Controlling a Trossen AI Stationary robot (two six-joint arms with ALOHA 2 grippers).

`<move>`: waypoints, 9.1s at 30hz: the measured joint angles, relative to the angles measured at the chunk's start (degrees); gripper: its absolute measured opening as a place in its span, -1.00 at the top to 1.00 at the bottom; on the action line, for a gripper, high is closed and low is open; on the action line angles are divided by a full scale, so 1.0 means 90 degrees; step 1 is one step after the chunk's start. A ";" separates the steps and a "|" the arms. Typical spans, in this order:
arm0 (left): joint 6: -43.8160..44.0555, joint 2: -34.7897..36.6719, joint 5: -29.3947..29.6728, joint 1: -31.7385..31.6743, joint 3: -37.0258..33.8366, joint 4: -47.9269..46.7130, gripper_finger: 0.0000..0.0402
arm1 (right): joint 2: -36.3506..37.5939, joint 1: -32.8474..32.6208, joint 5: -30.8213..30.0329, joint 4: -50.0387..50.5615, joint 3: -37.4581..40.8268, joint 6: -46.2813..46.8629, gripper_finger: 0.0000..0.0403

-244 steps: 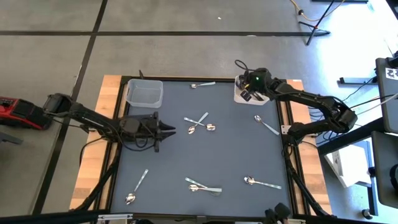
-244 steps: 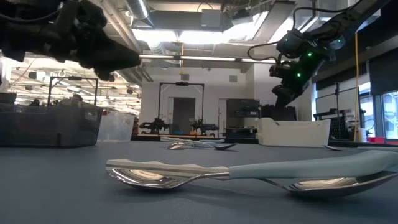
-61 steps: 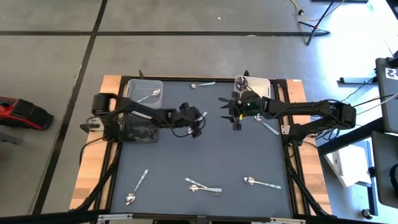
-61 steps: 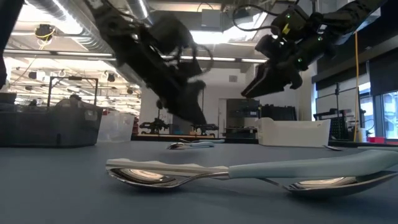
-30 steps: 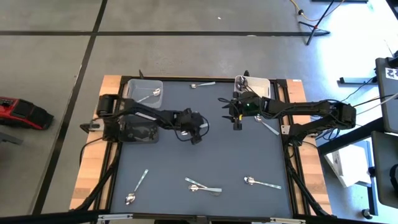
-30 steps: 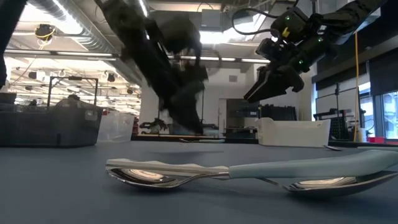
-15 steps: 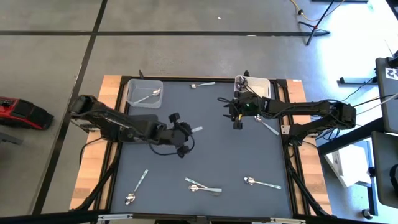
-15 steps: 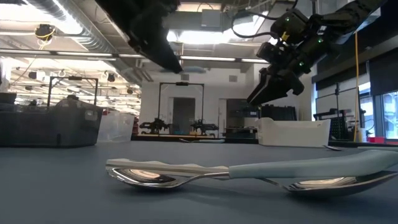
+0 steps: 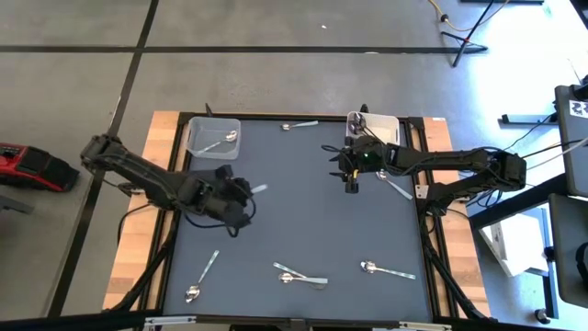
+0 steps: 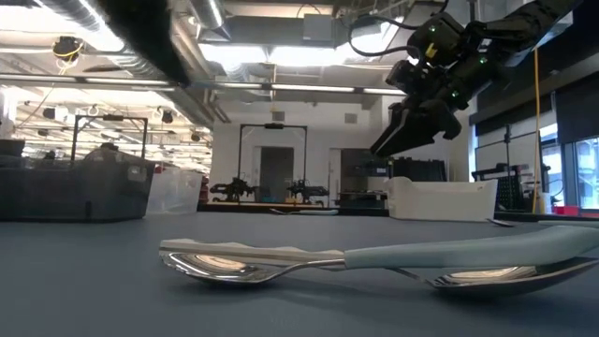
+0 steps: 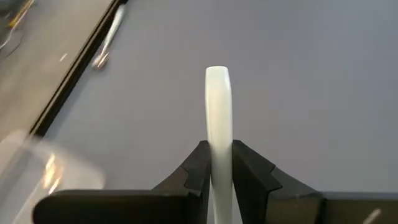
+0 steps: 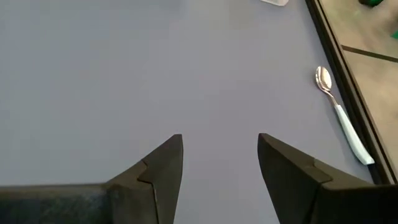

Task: Sort silverware by color (type)
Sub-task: Put the blue spoon into the black bin, then put the green spoon into the transparent bin

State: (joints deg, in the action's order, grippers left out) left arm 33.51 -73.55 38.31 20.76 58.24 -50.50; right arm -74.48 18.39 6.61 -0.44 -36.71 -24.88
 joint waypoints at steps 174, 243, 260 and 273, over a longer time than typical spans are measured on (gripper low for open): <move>0.1130 -0.3571 0.1232 0.1558 0.1457 0.2260 0.83 | 0.0143 -0.5698 -0.1973 -0.0139 0.1030 0.1513 0.02; -0.2359 -0.0360 -0.0095 -0.5170 -0.0835 -0.0922 0.89 | 0.0146 -0.1916 -0.1940 -0.1264 0.1025 0.0629 0.02; -0.5743 -0.0256 -0.1036 -0.6623 -0.0835 0.0736 0.84 | 0.0146 -0.1916 -0.1780 -0.0963 0.1025 0.0733 0.02; -0.5442 -0.0256 -0.1215 -0.6701 -0.0835 0.0837 0.80 | 0.0146 -0.1916 -0.1788 -0.0982 0.1025 0.0809 0.02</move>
State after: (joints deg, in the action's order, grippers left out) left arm -15.47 -75.85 27.37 -39.54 50.72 -42.97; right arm -73.17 1.15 -9.48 -9.28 -27.49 -17.61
